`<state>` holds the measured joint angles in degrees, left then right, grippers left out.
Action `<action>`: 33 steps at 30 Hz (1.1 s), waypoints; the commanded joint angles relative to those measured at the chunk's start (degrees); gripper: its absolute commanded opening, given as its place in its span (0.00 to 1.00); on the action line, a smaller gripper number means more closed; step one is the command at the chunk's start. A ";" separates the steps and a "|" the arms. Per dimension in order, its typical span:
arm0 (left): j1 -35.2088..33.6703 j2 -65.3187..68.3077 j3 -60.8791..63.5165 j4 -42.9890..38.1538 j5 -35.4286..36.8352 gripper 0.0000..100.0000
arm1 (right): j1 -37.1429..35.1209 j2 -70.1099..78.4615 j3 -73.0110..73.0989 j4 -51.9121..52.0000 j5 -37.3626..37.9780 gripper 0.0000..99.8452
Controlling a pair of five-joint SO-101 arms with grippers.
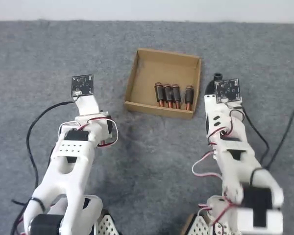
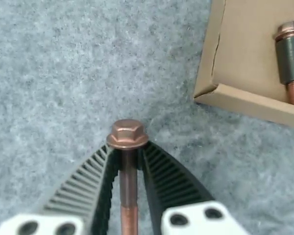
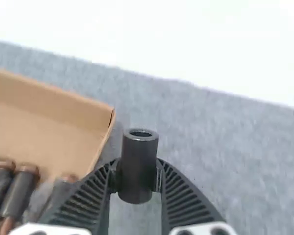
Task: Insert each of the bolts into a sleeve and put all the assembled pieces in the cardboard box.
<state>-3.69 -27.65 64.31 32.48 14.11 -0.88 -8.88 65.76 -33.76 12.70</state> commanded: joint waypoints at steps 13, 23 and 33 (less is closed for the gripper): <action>-0.35 -2.99 -0.57 -1.67 -0.53 0.01 | -14.99 21.41 -2.46 -51.30 0.26 0.01; -0.44 -2.90 0.40 -4.92 -0.53 0.01 | -26.24 22.81 6.51 -53.76 -7.12 0.01; -0.44 -2.90 0.40 -4.92 -0.53 0.01 | -35.03 22.81 19.16 -64.40 -7.21 0.01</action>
<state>-3.69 -27.65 65.71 29.23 14.11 -33.67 15.21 82.55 -94.95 6.20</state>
